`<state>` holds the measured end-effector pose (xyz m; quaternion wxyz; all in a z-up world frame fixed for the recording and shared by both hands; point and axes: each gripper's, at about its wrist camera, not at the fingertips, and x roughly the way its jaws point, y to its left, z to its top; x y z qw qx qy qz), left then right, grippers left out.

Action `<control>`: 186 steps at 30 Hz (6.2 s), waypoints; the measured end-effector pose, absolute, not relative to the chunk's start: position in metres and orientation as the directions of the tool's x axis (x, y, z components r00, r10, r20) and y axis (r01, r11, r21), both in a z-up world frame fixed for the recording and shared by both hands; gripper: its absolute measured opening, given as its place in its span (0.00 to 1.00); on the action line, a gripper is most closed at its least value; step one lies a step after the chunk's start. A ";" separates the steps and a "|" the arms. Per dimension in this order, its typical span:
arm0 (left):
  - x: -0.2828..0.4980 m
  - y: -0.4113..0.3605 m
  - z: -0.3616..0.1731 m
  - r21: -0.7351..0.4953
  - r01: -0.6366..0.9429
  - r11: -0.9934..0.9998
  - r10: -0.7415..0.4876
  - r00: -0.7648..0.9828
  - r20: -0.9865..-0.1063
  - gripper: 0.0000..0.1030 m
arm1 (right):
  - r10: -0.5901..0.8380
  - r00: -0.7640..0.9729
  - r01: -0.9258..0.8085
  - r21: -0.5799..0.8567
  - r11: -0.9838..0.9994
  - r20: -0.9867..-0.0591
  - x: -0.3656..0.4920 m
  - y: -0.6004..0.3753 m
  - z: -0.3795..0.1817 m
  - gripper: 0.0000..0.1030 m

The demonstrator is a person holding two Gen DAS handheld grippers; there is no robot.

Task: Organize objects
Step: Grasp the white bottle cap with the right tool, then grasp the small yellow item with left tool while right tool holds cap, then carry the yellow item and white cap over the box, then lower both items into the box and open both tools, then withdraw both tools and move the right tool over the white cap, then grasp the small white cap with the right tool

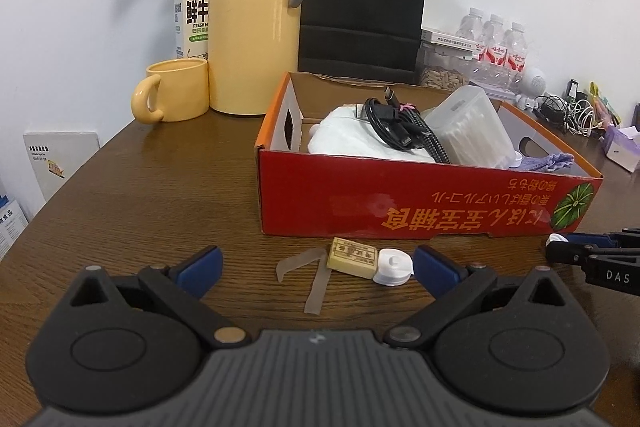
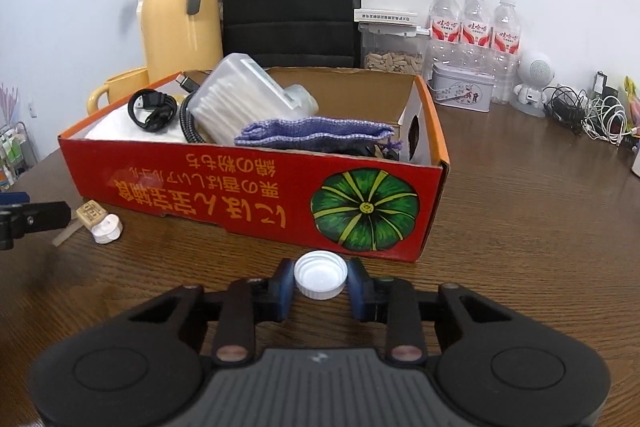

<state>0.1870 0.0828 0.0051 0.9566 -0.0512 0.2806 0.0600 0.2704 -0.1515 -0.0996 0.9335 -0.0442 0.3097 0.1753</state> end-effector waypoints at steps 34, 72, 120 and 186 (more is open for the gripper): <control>0.213 0.071 -0.006 -0.037 -0.042 0.998 0.014 0.820 -0.572 0.30 | 0.400 0.814 -0.444 -0.006 0.896 -0.421 0.218 -0.134 -0.080 0.26; 0.211 0.047 0.082 -0.060 -0.046 0.997 0.028 0.962 -0.271 0.30 | 0.405 0.884 -0.420 -0.019 0.907 -0.233 0.235 -0.135 -0.017 0.26; 0.257 0.062 0.067 -0.103 -0.151 0.983 0.117 0.951 -0.286 1.00 | 0.337 0.905 -0.339 0.038 0.940 -0.260 0.295 -0.129 -0.033 1.00; 0.152 0.162 0.009 -0.190 -0.239 0.952 0.120 0.864 -0.489 1.00 | 0.469 0.672 -0.573 -0.002 0.819 -0.572 0.244 -0.006 -0.094 0.25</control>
